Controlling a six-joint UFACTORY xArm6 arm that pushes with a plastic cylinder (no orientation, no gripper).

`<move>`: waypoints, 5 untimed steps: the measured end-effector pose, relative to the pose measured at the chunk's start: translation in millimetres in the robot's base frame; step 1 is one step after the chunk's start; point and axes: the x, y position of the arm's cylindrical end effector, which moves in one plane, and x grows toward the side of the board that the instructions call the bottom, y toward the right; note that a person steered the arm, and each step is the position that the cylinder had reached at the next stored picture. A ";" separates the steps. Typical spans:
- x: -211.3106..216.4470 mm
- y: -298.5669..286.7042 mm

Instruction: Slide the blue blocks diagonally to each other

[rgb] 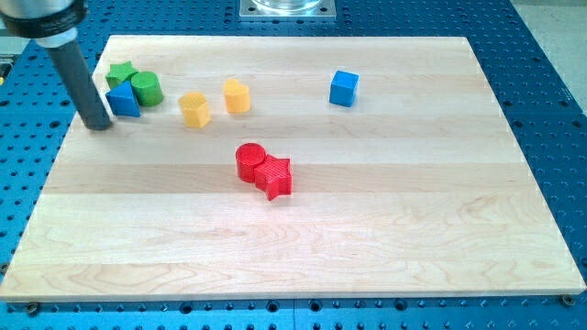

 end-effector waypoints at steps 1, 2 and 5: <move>-18.6 35.0; -22.3 96.1; -13.9 20.0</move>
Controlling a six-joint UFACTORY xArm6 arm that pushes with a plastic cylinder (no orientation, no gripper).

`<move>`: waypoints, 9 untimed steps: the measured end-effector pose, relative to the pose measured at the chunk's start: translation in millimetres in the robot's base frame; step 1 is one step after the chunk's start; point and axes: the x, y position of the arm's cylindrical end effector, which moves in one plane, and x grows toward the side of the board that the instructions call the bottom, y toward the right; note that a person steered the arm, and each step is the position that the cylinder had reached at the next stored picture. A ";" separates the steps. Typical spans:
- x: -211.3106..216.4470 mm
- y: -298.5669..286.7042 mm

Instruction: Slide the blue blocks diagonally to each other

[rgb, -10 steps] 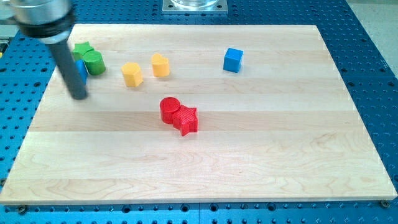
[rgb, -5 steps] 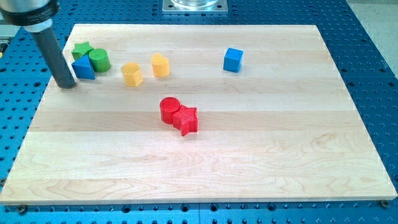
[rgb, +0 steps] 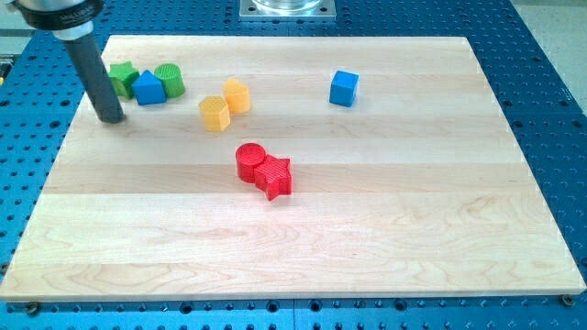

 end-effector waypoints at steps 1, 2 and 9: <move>-27.5 33.8; -44.1 32.2; -131.9 300.5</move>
